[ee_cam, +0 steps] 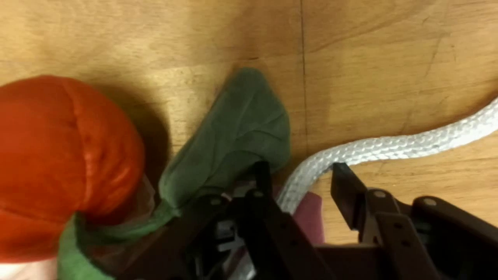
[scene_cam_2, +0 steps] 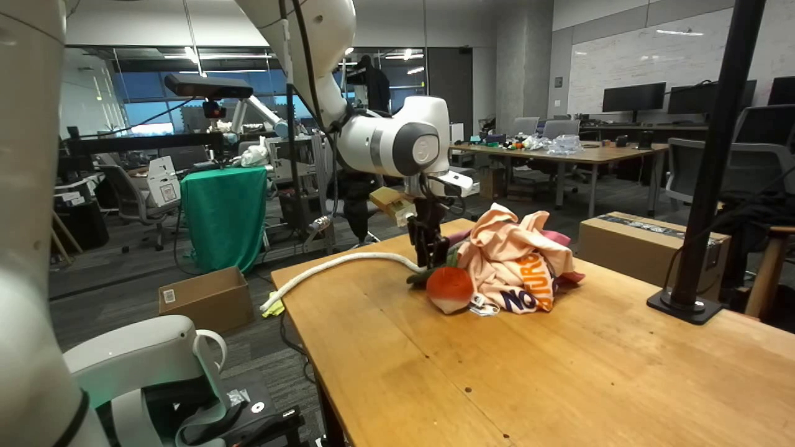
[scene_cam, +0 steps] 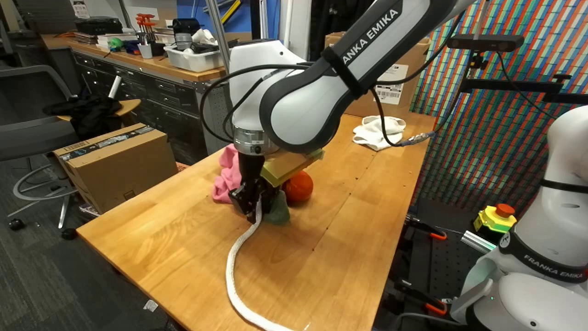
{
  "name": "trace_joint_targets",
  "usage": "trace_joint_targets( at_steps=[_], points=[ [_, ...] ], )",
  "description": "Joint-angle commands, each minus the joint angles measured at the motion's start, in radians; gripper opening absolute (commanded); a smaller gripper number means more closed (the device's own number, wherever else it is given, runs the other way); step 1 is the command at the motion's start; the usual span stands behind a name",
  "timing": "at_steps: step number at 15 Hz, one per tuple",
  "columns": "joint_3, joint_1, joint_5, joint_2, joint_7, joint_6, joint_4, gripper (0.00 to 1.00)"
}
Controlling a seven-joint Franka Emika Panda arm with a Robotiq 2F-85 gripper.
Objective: Move the towel to the right, move the rope to the left, move the peach shirt to the right, move the radish forwards
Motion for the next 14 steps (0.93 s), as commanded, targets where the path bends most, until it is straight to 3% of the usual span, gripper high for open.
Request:
trace_joint_targets(
  at_steps=[1,2,8,10,11,14],
  points=[
    [0.007,0.000,0.005,-0.019,0.004,0.007,-0.013,0.27],
    [0.011,-0.001,0.010,-0.020,-0.001,0.003,-0.013,0.24],
    [0.033,0.005,0.014,-0.024,-0.016,0.011,-0.022,0.28],
    [0.040,0.006,0.013,-0.020,-0.020,0.030,-0.020,0.23],
    [0.043,0.007,0.016,-0.014,-0.021,0.046,-0.016,0.13],
    [0.057,0.003,0.041,-0.001,-0.033,0.112,-0.013,0.05]
  ],
)
